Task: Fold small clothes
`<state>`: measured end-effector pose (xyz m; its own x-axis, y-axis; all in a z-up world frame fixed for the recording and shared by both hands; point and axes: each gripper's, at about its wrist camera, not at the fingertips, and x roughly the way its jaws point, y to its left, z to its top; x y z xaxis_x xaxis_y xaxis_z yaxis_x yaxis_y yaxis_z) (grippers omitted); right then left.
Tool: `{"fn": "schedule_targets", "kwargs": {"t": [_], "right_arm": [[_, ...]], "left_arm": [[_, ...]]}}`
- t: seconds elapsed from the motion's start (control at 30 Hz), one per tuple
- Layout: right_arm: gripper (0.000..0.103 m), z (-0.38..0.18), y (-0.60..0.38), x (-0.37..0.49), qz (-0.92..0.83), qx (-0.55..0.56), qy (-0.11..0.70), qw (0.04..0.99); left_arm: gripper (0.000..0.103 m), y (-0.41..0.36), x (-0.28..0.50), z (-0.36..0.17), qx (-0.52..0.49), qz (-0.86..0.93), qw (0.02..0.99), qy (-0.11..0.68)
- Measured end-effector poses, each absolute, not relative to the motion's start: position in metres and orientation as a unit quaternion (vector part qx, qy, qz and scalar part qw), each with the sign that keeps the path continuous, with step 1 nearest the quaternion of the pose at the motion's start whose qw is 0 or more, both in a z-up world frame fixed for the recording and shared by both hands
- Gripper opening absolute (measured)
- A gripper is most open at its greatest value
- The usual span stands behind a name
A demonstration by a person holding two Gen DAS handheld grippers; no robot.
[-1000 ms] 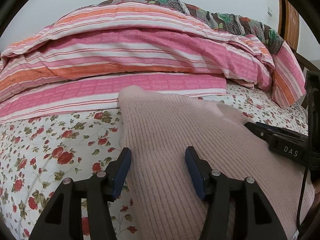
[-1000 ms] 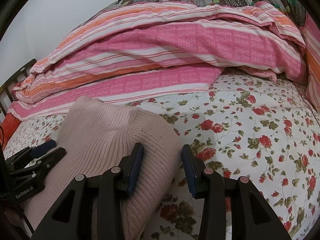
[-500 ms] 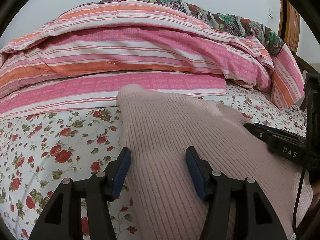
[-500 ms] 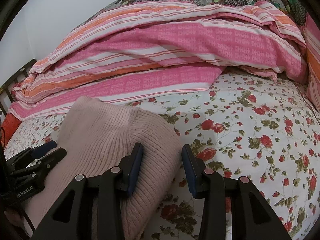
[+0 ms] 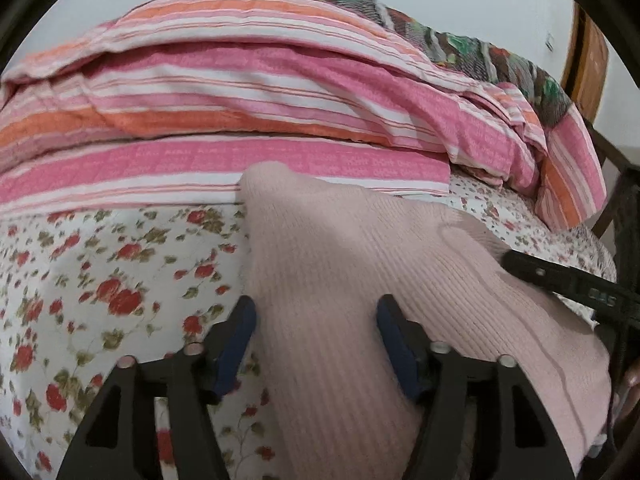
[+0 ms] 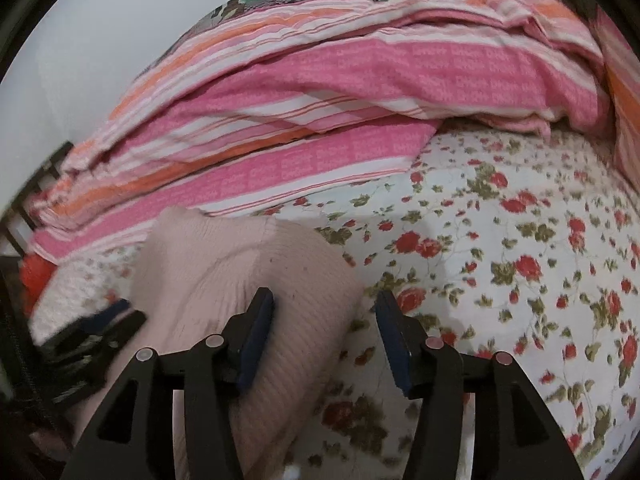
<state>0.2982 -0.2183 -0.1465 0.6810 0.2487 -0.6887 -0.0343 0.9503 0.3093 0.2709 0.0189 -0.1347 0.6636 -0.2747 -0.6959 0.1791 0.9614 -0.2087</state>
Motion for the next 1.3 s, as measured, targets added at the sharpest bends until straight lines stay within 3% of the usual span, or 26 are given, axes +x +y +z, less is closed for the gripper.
{"fn": "schedule_targets", "kwargs": {"t": [0.3,0.37,0.43,0.57,0.8,1.2,1.3], "right_arm": [[0.052,-0.107,-0.191,0.212,0.115,0.054,0.330,0.935],[0.042,-0.112,-0.181,0.203,0.115,0.027,0.327,0.938],[0.019,-0.126,-0.171,0.201,0.104,0.002,0.350,0.931],[0.018,-0.144,-0.177,0.198,0.088,0.020,0.363,0.927],[0.019,-0.122,-0.185,0.194,0.092,0.063,0.357,0.928],[0.019,-0.139,-0.180,0.177,0.076,0.041,0.372,0.924],[0.023,-0.137,-0.186,0.169,0.088,0.066,0.364,0.925]], "left_arm": [[0.064,0.029,0.208,-0.122,-0.093,-0.150,0.905,0.387],[0.064,0.028,0.200,-0.120,-0.094,-0.149,0.905,0.387],[0.064,0.026,0.191,-0.119,-0.089,-0.151,0.904,0.389],[0.064,0.022,0.183,-0.121,-0.084,-0.149,0.901,0.398],[0.064,0.017,0.175,-0.122,-0.072,-0.126,0.902,0.406],[0.066,0.020,0.159,-0.129,-0.083,-0.118,0.900,0.412],[0.066,0.024,0.151,-0.130,-0.086,-0.124,0.899,0.410]]}}
